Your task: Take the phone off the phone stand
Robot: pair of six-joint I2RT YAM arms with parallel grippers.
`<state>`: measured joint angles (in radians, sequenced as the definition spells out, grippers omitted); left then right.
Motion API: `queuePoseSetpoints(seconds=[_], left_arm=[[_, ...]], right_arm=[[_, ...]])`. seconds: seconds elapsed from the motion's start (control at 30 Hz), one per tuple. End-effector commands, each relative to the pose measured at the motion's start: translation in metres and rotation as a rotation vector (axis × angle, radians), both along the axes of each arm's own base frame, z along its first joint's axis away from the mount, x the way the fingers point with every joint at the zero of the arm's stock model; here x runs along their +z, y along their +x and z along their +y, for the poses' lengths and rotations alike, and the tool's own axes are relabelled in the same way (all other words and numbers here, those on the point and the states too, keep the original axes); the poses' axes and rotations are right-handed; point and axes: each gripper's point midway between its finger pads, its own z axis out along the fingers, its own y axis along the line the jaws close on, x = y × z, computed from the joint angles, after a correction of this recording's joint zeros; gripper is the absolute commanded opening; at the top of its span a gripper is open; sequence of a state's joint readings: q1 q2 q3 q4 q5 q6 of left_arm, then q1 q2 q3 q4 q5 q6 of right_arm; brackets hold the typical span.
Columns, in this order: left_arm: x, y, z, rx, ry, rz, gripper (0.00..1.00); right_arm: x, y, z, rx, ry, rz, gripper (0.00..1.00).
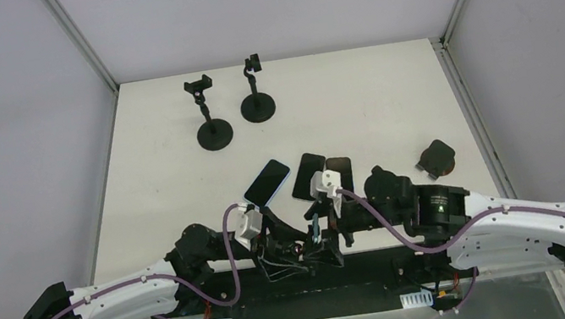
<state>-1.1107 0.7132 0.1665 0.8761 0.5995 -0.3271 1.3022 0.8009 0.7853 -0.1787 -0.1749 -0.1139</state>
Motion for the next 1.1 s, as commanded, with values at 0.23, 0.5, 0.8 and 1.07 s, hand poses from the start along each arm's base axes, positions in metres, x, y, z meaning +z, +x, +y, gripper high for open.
queuePoseSetpoints(seconds=[0.23, 0.5, 0.8, 1.07], left_arm=[[0.007, 0.0, 0.004, 0.003, -0.04, -0.029, 0.0], [0.009, -0.005, 0.005, -0.025, -0.044, -0.038, 0.0], [0.017, -0.028, 0.001, -0.195, -0.015, -0.036, 0.0], [0.021, -0.033, -0.001, -0.235, -0.011, -0.049, 0.0]], right_arm=[[0.031, -0.005, 0.018, 0.027, 0.068, 0.055, 0.2], [0.016, 0.019, 0.013, -0.104, 0.065, 0.002, 0.0], [-0.01, 0.064, -0.002, -0.301, -0.04, -0.161, 0.0], [-0.024, 0.076, -0.013, -0.354, -0.062, -0.146, 0.0]])
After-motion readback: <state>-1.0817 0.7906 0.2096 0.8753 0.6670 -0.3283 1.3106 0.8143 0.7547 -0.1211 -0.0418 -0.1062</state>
